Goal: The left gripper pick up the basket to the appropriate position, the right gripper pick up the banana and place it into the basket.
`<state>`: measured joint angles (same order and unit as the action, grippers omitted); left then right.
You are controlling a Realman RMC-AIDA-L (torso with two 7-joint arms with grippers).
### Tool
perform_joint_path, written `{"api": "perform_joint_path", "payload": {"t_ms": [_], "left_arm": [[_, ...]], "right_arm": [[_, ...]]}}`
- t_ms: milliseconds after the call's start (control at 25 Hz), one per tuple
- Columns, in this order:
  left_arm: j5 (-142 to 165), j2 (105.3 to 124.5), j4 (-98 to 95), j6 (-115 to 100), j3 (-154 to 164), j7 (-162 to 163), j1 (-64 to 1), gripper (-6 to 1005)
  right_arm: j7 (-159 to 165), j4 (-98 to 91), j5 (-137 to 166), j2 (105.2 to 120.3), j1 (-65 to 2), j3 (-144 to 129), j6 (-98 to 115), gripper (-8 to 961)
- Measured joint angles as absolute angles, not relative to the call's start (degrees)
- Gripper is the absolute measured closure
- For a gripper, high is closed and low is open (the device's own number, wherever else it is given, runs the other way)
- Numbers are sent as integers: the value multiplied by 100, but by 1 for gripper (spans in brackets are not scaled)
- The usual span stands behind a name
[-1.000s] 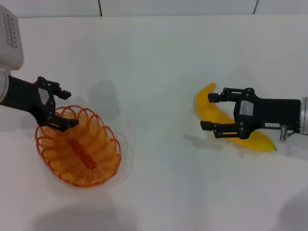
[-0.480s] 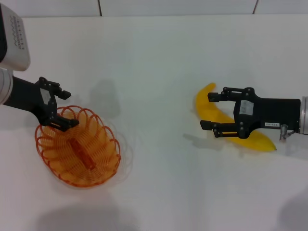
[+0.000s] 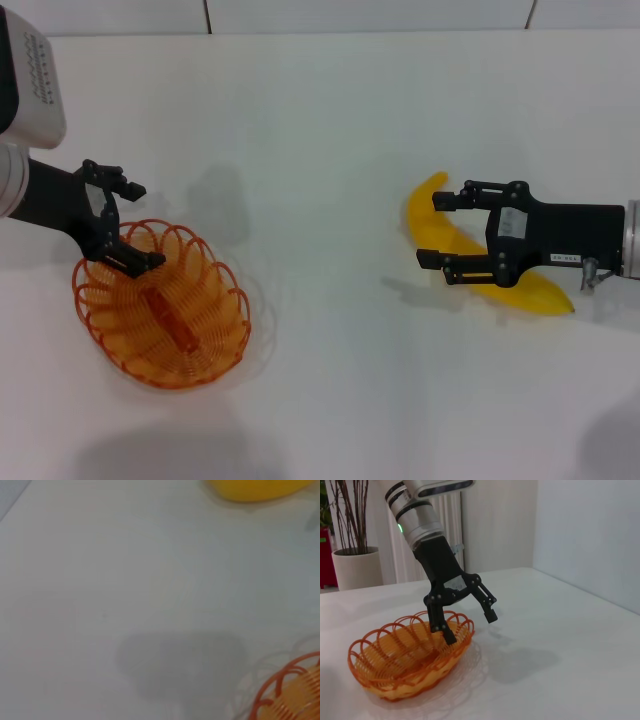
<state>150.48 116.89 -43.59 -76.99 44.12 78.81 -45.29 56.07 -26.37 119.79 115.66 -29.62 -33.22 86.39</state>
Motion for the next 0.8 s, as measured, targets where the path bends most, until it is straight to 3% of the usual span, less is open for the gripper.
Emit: {"api": "perform_joint_path", "payload": {"t_ms": [160,680,800], "left_arm": [[15071,11695,-4359,-7687,4412,7891,-4532,-1],[14973,11698,-4382,-7720,4412,8015,-4535,144],[14979,11698,-4382,-7705,4412,8016,-4534,125]], "right_arm": [[5608,-2637,11979,11566,-2962,-3322,8639,193],[5604,-2637,11979,11566,-2948,-3322,8671,198],[5603,-2637,11979,11566,-2957,-3322,8684,199]]}}
